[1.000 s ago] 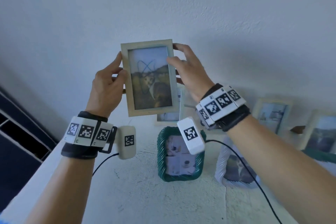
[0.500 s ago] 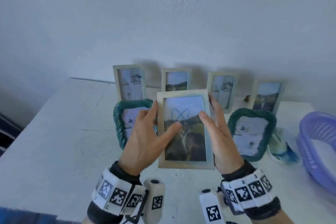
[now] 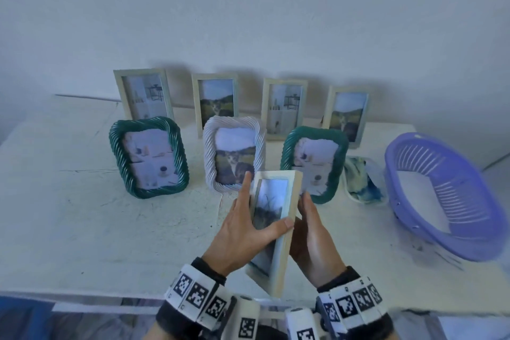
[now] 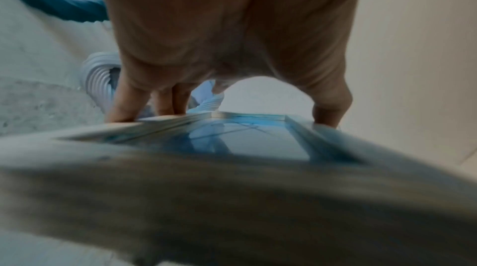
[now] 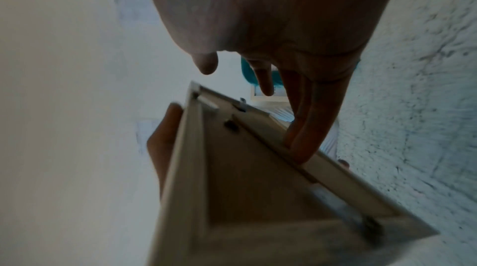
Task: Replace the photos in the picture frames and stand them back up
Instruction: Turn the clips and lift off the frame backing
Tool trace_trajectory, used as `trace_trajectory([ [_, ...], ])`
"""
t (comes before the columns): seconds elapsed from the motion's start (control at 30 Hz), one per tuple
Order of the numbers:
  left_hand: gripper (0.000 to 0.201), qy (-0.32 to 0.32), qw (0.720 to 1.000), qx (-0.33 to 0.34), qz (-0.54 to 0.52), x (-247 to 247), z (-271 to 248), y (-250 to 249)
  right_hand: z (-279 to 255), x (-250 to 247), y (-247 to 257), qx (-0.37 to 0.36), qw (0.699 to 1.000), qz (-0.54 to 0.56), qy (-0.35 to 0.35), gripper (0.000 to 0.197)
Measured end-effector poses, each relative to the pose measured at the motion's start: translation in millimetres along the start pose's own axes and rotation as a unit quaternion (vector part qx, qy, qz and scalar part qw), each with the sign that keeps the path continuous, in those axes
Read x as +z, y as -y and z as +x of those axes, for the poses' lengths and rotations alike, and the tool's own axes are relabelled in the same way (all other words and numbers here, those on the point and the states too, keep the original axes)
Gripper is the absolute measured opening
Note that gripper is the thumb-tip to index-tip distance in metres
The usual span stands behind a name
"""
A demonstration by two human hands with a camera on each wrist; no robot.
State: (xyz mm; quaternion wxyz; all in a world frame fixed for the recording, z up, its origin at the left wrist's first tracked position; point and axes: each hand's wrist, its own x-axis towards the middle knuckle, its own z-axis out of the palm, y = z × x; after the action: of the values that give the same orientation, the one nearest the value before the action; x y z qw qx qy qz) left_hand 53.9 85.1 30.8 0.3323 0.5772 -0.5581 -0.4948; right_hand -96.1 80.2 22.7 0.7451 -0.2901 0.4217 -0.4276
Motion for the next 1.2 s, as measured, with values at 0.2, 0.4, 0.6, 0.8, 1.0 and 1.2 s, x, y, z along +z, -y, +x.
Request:
trace_trajectory([
  [0.2,0.102,0.051,0.989,-0.019,-0.14,12,-8,11,-1,-24,2,0.023,0.999,0.032,-0.033,0.063],
  [0.4,0.053,-0.029,0.971,-0.032,-0.237,5,-8,24,0,-47,1,0.01,0.991,-0.043,-0.129,0.05],
  [0.6,0.005,-0.125,0.982,-0.057,-0.13,9,0,64,-4,-67,-13,-0.059,0.937,-0.307,-0.155,0.01],
  [0.8,0.016,-0.154,0.985,-0.034,0.07,24,4,92,-1,-89,-32,-0.118,0.853,-0.494,-0.118,0.021],
  [1.0,0.031,-0.156,0.978,-0.015,0.14,28,3,97,4,-93,-35,-0.137,0.792,-0.589,-0.078,0.025],
  [1.2,0.022,-0.162,0.973,-0.02,0.163,30,12,94,6,-87,-38,-0.161,0.743,-0.646,-0.071,0.016],
])
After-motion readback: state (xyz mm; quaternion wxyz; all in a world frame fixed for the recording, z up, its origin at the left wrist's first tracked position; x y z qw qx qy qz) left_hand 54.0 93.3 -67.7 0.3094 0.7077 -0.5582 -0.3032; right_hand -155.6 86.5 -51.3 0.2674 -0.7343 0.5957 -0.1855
